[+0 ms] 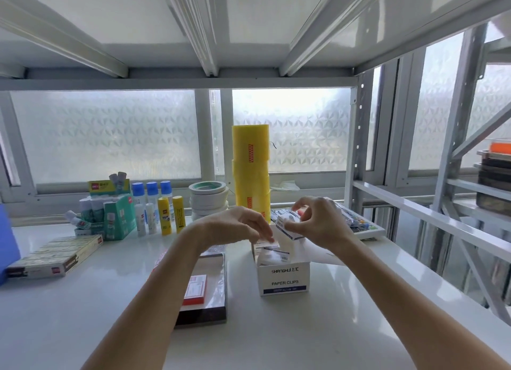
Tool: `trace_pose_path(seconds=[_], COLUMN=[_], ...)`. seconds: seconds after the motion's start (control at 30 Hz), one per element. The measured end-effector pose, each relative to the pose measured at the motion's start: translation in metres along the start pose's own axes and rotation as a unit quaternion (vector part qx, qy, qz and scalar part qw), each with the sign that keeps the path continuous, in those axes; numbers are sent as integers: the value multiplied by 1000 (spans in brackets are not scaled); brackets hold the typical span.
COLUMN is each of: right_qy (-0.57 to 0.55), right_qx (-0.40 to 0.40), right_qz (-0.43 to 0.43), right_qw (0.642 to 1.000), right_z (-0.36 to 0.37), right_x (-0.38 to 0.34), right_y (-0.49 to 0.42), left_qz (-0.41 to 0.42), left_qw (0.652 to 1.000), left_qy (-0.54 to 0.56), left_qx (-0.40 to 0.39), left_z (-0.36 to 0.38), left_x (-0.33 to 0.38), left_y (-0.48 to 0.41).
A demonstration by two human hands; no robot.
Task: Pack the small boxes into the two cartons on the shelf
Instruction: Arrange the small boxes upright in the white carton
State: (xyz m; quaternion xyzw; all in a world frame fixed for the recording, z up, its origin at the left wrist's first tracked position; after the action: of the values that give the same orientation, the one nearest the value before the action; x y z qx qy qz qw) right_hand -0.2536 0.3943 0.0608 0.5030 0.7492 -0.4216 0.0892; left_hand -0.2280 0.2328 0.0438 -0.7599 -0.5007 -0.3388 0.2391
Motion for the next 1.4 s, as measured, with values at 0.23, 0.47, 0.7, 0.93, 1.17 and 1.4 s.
trace_pose_path(seconds=[0.23,0.47,0.7,0.93,1.17,1.4], right_qy=[18,19,56,104,48,32], right_qx=[6,-11,-36,-186,-155,-110], right_qz=[-12,-12,-65,-89,-85,-84], right_qw=[1000,1000,996,973,983,990], right_z=[5,7,12,39,24,17], right_x=[0,3,-4,-4,0,0], right_y=[0,1,4,12,7,2], left_qz=[-122,-170,-152,-146,-92,-69], left_qw=[923,872,933,928,946,936], left_qy=[-311,-411,-304,-326,-260,-329], left_qx=[190,205,117,106,169,103], left_z=[0,17,19,29,9,1], left_x=[0,5,-3,2,3,1], left_y=[-35,-46,-40,-38,-38,-38])
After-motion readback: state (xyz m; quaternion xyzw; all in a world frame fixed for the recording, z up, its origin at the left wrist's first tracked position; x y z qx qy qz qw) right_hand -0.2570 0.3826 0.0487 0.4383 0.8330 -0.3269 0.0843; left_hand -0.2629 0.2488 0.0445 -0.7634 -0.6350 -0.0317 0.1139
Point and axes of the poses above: each hand's wrist, its own y-axis away from the middle knuckle, its own z-axis out of the palm, x = y × z, the point moved 8 cm from there along -y, towards the middle knuckle, and after that the axes turned 2 degrees about x, right-handed, at the moved point
